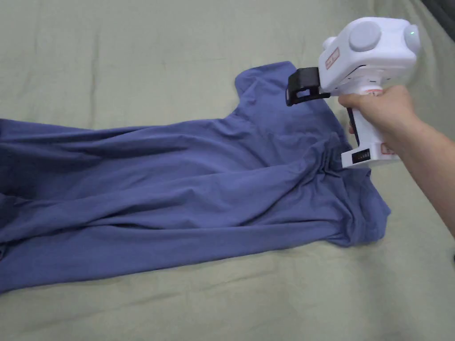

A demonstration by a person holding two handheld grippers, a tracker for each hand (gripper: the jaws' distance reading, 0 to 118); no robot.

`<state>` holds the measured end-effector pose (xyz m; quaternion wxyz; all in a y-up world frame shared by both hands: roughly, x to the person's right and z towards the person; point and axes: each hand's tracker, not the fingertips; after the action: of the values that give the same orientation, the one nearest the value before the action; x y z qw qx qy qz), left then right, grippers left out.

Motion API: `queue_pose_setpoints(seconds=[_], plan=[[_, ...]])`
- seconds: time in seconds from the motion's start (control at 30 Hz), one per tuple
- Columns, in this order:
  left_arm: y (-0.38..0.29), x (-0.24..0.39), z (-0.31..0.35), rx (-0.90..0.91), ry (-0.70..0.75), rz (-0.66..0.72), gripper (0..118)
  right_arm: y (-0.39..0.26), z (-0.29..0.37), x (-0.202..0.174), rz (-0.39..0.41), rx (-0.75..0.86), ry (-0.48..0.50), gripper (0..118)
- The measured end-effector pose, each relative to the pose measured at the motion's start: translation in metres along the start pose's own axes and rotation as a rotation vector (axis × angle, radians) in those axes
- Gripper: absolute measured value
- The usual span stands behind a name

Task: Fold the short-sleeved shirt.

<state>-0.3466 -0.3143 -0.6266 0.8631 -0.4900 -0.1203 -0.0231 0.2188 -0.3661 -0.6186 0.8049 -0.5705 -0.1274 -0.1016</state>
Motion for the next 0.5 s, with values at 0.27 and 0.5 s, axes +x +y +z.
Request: queue_pose_setpoints(seconds=[0.27, 0.5], plan=[[0.001, 0.000, -0.006, -0.008, 0.003, -0.021, 3, 0.010, -0.012, 0.002, 0.121, -0.029, 0.043, 49], [-0.002, -0.009, 0.004, 0.009, -0.048, 0.049, 3, 0.008, -0.003, 0.014, 0.166, 0.080, 0.019, 4]])
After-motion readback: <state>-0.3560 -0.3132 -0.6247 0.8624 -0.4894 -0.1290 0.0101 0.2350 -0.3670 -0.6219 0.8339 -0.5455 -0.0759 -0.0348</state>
